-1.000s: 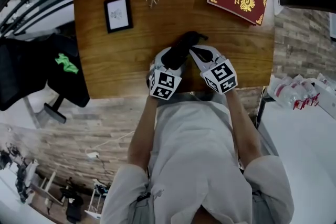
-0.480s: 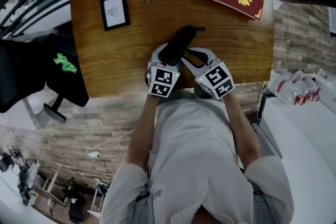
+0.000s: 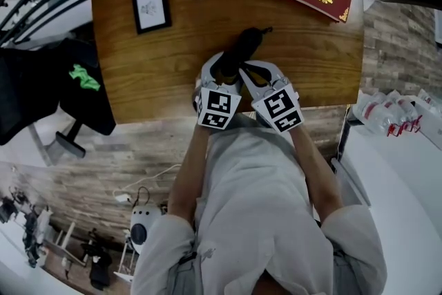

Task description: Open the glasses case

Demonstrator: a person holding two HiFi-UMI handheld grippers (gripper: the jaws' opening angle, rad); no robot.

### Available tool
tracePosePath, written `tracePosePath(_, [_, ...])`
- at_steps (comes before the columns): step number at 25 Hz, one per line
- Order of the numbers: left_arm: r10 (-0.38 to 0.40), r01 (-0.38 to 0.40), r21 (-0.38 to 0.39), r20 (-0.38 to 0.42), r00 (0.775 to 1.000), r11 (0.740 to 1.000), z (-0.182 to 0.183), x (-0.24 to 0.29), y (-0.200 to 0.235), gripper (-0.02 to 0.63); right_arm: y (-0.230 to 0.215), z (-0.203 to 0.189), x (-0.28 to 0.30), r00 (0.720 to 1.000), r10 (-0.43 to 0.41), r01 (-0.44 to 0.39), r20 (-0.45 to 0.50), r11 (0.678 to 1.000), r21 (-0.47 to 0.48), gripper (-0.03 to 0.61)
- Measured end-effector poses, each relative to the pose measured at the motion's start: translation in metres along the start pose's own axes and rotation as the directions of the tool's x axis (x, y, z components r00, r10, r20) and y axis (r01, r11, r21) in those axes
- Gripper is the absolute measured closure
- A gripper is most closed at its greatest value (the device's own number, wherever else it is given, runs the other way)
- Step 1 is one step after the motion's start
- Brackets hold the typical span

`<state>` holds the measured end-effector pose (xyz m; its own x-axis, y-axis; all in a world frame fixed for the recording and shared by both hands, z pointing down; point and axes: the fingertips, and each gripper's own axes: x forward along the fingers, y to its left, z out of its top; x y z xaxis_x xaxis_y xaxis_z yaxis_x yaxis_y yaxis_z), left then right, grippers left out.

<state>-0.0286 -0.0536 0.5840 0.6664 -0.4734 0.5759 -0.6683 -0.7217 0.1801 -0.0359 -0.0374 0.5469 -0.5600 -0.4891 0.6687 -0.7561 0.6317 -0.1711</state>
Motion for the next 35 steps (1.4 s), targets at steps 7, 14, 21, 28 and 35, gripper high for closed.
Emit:
tracePosePath(7, [-0.009,0.009,-0.011,0.008,1.000,1.000,-0.001,-0.004,0.003,0.310,-0.010,-0.003,-0.004,0.999,-0.026,0.025,-0.025,0.999,-0.030,0.577])
tracePosePath(14, [-0.027,0.027,0.001,0.009,1.000,1.000,-0.001,-0.005,0.002,0.308,-0.006,0.003,-0.005,1.000,0.022,-0.022,0.001,0.994,-0.108,0.563])
tracePosePath(21, [-0.042,0.042,0.011,-0.003,0.999,0.999,-0.003,-0.004,0.002,0.310,-0.001,0.000,0.003,0.997,0.075,-0.079,-0.033,0.982,-0.174,0.547])
tracePosePath(28, [-0.041,0.041,-0.012,-0.018,0.999,0.999,-0.008,-0.001,0.002,0.310,0.001,-0.004,0.007,0.996,0.034,-0.052,-0.079,0.970,-0.237,0.563])
tracePosePath(35, [-0.049,0.049,-0.025,-0.017,0.999,0.999,-0.012,-0.003,0.004,0.310,0.003,-0.005,0.007,0.995,0.051,-0.072,-0.091,0.966,-0.247,0.578])
